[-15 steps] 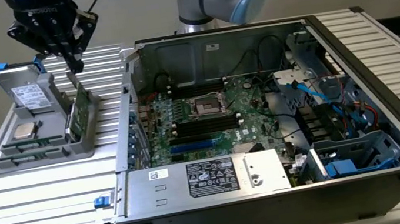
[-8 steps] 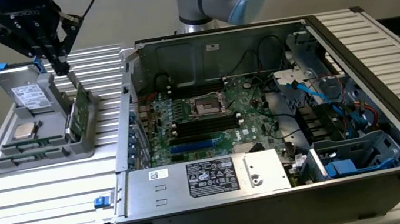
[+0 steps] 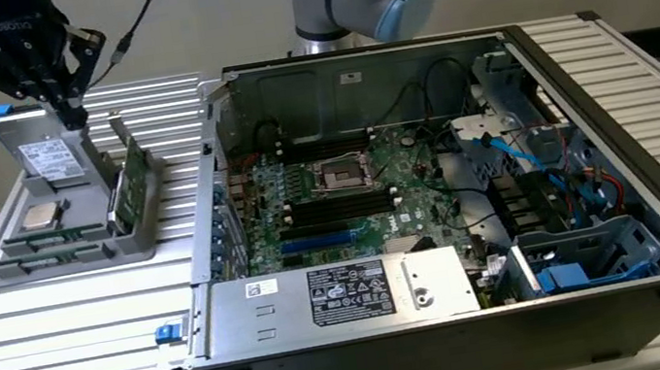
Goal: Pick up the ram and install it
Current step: 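Reach for the ram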
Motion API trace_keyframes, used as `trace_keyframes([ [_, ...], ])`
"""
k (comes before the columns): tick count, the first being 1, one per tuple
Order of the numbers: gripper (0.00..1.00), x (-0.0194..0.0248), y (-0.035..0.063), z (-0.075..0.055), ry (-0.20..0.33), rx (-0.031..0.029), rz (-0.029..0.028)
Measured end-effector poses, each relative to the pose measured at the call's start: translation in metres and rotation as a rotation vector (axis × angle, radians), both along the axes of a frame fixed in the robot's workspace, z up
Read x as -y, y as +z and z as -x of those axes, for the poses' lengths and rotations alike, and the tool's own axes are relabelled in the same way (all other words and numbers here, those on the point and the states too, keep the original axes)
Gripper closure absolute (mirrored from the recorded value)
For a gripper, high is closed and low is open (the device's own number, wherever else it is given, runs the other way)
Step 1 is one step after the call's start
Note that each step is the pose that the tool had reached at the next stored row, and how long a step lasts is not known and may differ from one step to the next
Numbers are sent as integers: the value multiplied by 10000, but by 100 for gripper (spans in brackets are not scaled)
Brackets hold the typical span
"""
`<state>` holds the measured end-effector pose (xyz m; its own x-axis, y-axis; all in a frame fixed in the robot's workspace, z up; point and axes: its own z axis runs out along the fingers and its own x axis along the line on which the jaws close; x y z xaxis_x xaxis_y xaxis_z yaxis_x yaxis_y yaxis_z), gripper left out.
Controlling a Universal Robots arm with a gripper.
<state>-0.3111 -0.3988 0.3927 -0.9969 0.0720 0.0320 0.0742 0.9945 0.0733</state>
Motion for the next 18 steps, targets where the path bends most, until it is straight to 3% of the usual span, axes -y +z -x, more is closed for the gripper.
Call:
trace_keyframes([
  [9,89,0,-1,287,-2,-155,-12],
  [18,89,0,-1,588,-3,-368,-12],
])
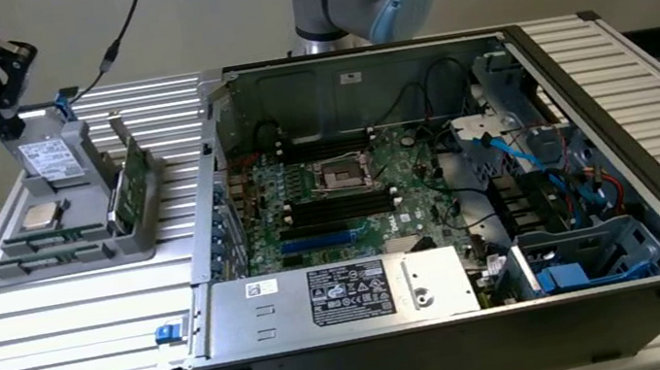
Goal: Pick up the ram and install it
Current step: 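Reach for the ram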
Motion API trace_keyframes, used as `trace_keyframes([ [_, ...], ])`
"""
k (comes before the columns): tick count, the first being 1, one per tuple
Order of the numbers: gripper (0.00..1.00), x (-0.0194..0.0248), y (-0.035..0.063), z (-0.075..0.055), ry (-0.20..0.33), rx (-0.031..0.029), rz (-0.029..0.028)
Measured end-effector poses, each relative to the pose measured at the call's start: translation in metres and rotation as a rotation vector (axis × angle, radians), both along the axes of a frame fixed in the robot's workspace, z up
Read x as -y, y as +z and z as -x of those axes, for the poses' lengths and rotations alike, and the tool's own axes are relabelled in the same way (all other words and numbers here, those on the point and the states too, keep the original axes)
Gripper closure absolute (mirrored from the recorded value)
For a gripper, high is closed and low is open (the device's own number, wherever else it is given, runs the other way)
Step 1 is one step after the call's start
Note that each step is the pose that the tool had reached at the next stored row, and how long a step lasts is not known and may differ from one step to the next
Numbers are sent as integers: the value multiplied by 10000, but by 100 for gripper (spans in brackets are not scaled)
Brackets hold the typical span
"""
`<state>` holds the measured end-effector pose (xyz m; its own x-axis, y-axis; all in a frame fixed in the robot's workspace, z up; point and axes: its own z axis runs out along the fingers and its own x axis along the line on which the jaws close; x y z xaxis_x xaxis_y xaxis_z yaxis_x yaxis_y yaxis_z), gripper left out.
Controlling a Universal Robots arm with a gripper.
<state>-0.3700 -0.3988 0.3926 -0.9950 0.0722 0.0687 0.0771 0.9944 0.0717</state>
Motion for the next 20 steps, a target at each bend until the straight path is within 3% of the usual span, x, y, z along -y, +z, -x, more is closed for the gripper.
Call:
trace_keyframes([
  [8,89,0,0,279,0,-134,1],
  [20,89,-1,0,294,56,-137,0],
])
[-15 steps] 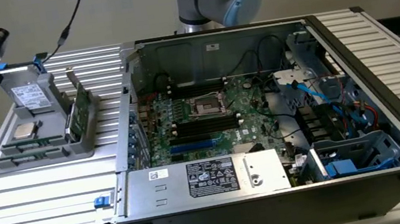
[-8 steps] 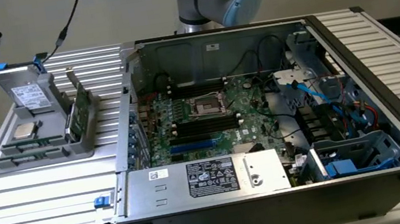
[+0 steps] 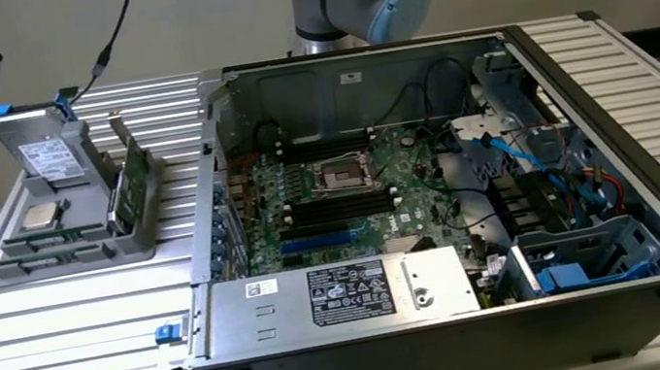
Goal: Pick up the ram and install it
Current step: 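Reach for the ram, then pick up the ram and move it above insertion slot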
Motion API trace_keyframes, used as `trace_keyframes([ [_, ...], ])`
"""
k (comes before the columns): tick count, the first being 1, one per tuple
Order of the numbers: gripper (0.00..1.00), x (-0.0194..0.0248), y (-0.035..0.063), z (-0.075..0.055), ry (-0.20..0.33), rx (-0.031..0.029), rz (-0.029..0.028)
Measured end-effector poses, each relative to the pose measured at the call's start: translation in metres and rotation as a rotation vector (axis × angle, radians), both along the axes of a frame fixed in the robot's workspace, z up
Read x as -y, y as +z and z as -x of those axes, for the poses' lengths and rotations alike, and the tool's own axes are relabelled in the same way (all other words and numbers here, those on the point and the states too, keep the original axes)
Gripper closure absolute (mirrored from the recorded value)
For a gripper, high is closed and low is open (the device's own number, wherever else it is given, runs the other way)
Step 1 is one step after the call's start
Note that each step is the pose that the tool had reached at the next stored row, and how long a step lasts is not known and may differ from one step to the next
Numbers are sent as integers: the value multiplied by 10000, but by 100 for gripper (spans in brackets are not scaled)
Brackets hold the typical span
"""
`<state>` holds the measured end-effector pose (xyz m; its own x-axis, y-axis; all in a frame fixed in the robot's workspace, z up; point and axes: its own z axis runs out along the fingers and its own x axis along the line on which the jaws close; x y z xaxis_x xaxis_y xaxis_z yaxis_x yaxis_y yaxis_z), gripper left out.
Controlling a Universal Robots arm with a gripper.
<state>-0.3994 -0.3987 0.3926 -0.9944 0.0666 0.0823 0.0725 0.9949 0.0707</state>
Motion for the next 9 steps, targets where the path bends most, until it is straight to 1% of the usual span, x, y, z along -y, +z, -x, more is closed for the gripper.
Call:
trace_keyframes([
  [4,89,1,-2,36,15,-5,1],
  [9,89,0,-2,37,16,-6,1],
])
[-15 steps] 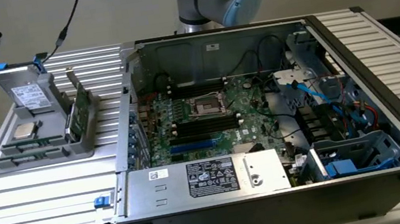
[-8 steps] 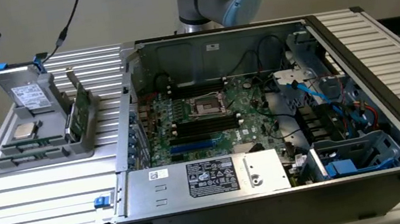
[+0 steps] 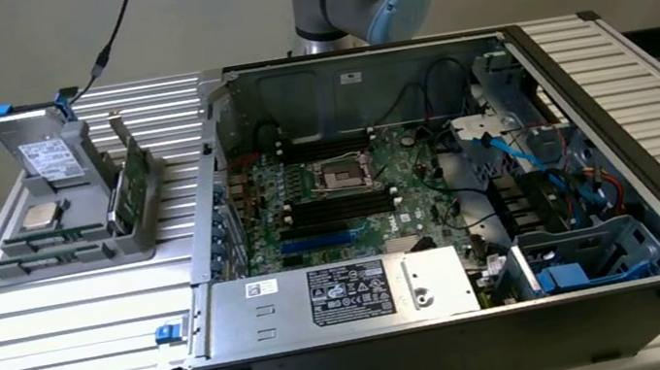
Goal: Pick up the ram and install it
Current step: 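Pick up the ram and move it above insertion slot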
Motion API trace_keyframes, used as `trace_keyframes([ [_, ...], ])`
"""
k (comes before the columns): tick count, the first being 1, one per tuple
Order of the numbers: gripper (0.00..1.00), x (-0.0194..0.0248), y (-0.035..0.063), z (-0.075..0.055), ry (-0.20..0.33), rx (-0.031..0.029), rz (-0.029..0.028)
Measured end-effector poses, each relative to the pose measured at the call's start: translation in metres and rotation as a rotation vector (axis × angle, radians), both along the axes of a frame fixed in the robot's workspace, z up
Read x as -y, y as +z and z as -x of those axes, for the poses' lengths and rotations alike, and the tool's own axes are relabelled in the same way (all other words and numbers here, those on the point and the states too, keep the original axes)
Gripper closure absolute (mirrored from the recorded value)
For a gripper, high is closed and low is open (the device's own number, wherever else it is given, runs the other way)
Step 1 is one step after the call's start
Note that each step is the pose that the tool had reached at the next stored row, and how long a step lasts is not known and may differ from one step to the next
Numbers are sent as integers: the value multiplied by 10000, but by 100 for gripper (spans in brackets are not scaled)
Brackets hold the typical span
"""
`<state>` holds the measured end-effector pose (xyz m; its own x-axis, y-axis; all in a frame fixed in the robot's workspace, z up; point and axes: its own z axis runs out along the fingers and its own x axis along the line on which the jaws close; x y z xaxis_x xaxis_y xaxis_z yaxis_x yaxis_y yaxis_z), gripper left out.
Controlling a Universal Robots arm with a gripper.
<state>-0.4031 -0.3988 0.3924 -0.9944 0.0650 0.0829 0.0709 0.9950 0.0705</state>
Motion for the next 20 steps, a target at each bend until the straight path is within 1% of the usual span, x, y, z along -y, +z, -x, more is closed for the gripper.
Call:
trace_keyframes([
  [10,89,0,0,0,1,0,0],
  [11,89,0,0,1,68,-1,0],
  [17,89,0,0,1,1152,0,-2],
  [19,89,0,-1,1,1517,1,-15],
  [20,89,0,-1,2,1701,2,-31],
])
